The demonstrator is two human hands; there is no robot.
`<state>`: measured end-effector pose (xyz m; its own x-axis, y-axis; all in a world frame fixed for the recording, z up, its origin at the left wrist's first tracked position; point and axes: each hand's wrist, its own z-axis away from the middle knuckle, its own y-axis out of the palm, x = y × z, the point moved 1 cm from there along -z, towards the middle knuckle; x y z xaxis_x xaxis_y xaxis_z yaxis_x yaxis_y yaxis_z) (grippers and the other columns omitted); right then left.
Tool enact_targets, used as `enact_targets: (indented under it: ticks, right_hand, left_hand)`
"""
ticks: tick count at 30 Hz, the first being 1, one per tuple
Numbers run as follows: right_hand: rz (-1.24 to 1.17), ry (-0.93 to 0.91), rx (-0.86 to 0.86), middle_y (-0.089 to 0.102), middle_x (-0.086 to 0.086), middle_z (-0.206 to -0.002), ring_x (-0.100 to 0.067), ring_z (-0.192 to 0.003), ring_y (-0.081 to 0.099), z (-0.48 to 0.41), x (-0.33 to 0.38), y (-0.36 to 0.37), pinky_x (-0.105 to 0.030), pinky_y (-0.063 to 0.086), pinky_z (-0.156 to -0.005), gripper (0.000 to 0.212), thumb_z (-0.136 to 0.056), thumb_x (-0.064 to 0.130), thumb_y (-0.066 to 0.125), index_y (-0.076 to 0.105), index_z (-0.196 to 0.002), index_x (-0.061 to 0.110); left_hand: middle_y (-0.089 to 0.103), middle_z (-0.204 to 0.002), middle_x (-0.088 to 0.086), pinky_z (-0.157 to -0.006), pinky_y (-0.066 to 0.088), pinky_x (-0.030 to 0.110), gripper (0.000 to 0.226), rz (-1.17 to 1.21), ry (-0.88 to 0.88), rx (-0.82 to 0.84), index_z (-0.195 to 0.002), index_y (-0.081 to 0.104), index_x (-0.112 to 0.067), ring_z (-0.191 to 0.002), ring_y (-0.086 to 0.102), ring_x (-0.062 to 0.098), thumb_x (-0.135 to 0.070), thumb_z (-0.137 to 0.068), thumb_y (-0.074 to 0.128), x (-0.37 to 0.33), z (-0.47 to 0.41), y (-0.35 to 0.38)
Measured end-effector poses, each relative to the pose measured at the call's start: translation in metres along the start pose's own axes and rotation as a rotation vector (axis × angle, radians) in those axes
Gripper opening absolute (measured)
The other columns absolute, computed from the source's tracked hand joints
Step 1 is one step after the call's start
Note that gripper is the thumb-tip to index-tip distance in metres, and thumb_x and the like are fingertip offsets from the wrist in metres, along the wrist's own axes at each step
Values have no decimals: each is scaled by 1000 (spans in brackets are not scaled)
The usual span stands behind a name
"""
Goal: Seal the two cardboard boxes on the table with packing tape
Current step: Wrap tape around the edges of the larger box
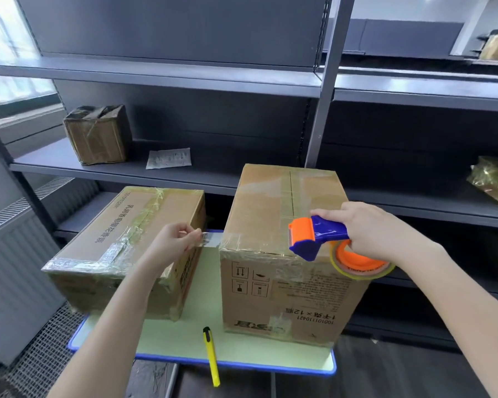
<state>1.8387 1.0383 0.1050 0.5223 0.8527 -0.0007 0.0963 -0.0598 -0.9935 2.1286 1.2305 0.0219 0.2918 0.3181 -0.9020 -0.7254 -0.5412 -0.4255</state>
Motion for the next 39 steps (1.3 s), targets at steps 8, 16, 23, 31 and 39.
enact_targets:
  ticks: [8, 16, 23, 31, 39]
  right_hand:
    - [53, -18, -14, 44, 8, -96, -14, -91, 46, -1, 1, 7, -27, 41, -71, 75, -86, 25, 58, 15, -142, 50]
    - [81, -22, -5, 41, 10, -92, -12, -87, 44, -2, 5, 4, -25, 33, -68, 73, -86, 24, 58, 18, -142, 48]
    - [51, -55, 35, 42, 11, -91, -12, -87, 44, -3, 7, -1, -26, 37, -70, 73, -83, 21, 59, 22, -140, 48]
    - [92, -82, 39, 39, 12, -86, -14, -85, 44, -9, 12, -3, -25, 34, -67, 71, -85, 18, 55, 23, -140, 48]
    - [91, -92, 32, 43, 11, -91, -13, -88, 44, -10, 12, -2, -26, 35, -68, 71, -84, 19, 56, 23, -140, 48]
  left_hand:
    - [44, -56, -2, -44, 20, 23, 26, 62, 6, -7, -74, 56, -11, -40, 28, 7, -30, -91, 58, 16, 1, 8]
    - [43, -54, -4, -40, 24, 14, 23, 136, -9, -4, -78, 57, -10, -42, 30, 7, -27, -94, 55, 32, 8, 40]
    - [45, -51, -5, -40, 26, 17, 24, 201, -113, 32, -86, 52, -14, -43, 33, 8, -35, -97, 46, 37, 13, 67]
    - [46, -60, -3, -48, 27, 22, 26, 158, -178, 51, -84, 47, -14, -51, 38, 11, -37, -96, 46, 41, 13, 69]
    - [66, -108, -8, -82, 51, 24, 28, 251, 213, -297, -108, 61, -28, -101, 62, 7, -8, -97, 44, 17, 35, 61]
